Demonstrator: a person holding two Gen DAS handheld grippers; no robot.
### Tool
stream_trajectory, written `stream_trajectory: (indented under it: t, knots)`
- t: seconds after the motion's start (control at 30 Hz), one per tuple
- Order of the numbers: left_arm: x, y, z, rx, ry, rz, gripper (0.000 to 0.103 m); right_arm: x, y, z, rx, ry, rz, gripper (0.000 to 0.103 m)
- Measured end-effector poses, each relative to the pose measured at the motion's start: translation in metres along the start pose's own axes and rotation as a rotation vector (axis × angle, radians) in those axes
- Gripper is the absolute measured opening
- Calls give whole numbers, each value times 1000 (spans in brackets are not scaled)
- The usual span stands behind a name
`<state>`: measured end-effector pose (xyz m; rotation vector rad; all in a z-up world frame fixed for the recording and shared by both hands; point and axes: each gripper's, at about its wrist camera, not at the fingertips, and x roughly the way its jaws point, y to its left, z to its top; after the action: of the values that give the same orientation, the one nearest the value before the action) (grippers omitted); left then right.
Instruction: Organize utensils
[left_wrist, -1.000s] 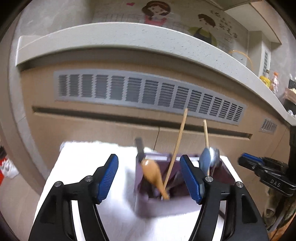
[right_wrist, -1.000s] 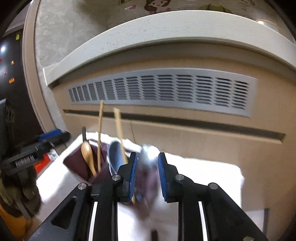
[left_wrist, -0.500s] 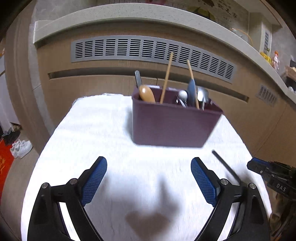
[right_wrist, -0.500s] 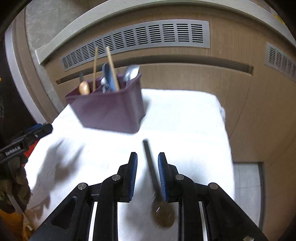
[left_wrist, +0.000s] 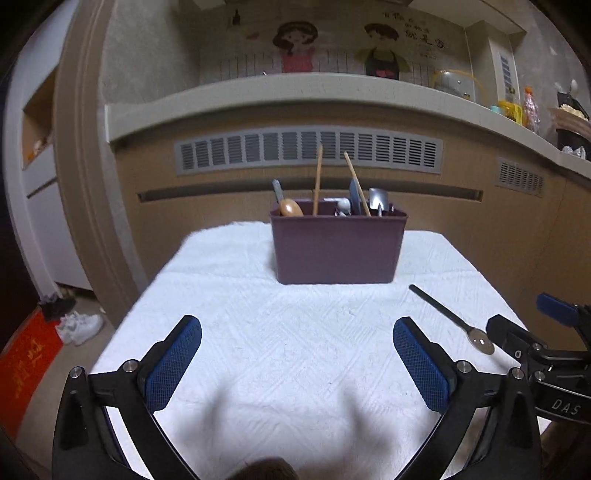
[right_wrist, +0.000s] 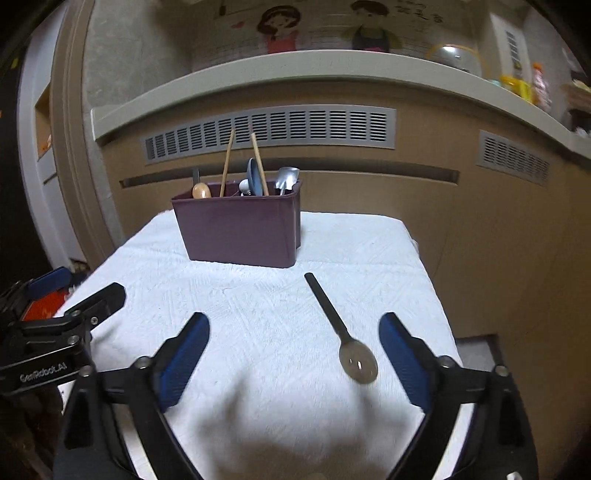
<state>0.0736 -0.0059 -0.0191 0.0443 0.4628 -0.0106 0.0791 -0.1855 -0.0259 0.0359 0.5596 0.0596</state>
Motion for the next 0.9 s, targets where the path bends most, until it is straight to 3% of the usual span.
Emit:
stream_trajectory:
  t: [0.07, 0.37, 0.9]
  knots:
    - [-8, -3, 0, 11, -25, 26, 103, -7, 0, -2, 7, -21, -22, 94]
    - [-18, -9, -2, 16, -26, -3, 103, -24, 2, -1, -10, -81, -67, 99]
    - [-19, -5, -2, -4, -20, -1, 103, -21, -4, -3, 5, -66, -79, 100]
